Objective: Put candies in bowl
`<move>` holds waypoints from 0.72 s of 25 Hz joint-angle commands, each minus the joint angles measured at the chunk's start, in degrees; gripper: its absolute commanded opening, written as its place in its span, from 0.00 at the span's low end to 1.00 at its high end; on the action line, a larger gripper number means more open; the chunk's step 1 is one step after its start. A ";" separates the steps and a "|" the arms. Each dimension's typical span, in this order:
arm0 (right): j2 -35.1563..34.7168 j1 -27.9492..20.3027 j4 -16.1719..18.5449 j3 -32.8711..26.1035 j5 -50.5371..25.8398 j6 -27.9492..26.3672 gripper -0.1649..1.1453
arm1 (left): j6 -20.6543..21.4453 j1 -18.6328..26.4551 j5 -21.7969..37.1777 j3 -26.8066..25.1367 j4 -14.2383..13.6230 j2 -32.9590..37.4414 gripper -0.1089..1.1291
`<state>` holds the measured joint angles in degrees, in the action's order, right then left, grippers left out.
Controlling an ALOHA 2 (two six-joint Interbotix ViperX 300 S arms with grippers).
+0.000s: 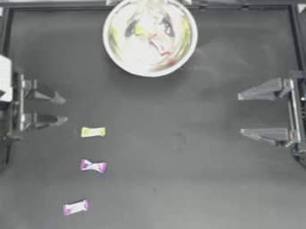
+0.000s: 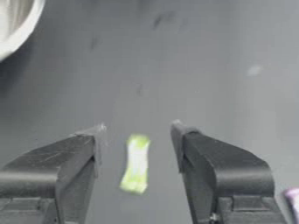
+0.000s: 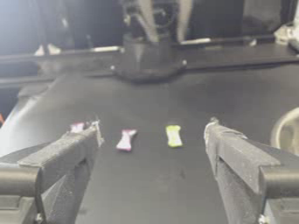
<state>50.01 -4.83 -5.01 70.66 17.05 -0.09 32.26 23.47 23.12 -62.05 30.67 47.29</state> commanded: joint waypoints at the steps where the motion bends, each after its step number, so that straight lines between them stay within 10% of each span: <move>1: -1.23 0.09 -0.26 -1.58 0.88 0.00 0.89 | -0.09 1.49 1.58 2.46 -1.49 -5.27 0.77; 18: -2.20 -0.09 -0.53 -1.58 1.85 0.00 0.89 | -0.35 -0.88 4.13 10.99 -8.00 -27.42 0.80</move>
<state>48.34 -4.83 -5.36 70.58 18.37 -0.09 31.99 23.12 27.33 -52.65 22.94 20.57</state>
